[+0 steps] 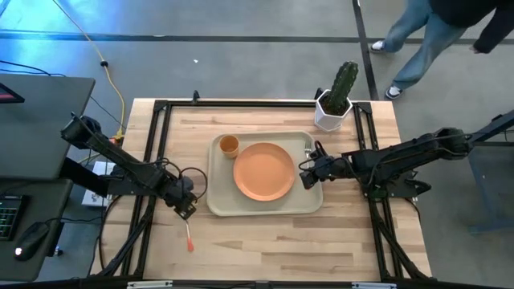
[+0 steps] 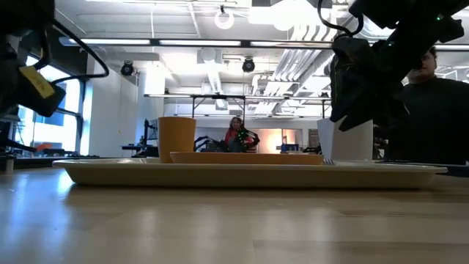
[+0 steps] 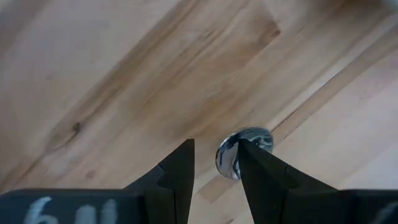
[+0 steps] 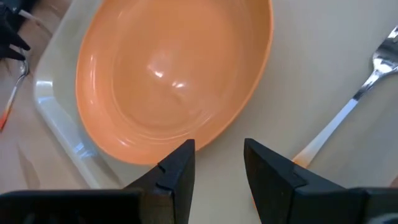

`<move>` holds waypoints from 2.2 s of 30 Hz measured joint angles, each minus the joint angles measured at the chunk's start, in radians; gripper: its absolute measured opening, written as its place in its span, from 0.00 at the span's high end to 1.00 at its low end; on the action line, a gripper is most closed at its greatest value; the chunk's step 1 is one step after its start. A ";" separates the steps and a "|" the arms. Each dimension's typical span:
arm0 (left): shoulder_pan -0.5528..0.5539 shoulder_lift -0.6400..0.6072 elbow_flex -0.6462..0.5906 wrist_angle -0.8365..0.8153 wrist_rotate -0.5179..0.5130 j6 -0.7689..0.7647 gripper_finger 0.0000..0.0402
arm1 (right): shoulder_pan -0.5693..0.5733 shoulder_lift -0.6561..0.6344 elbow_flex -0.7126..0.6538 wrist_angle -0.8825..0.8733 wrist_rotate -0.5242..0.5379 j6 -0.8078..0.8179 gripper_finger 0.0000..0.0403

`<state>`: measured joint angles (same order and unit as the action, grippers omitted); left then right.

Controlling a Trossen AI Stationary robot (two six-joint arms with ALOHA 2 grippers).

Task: Pick and place plate/cup/fork/spoon on tray
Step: Put the orange spoon on the off white tray on the left side of the orange plate

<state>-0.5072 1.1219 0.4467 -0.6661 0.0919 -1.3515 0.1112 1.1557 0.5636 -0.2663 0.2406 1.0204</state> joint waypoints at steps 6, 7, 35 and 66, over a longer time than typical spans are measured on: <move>0.000 -0.002 -0.066 0.187 0.002 0.016 0.76 | 0.000 0.000 0.000 0.000 -0.011 0.010 0.68; 0.000 -0.003 -0.078 0.201 0.002 0.007 0.78 | -0.002 0.000 0.000 0.000 -0.013 0.010 0.68; 0.105 -0.003 0.173 0.463 -0.059 0.120 1.00 | -0.018 0.000 0.001 0.299 -0.219 -0.054 0.68; 0.499 0.599 0.786 0.679 -0.119 0.681 1.00 | -0.126 0.004 0.007 0.504 -0.269 -0.191 0.68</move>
<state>-0.0085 1.7211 1.2327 0.0132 -0.0267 -0.6701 -0.0145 1.1596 0.5705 0.2379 -0.0285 0.8295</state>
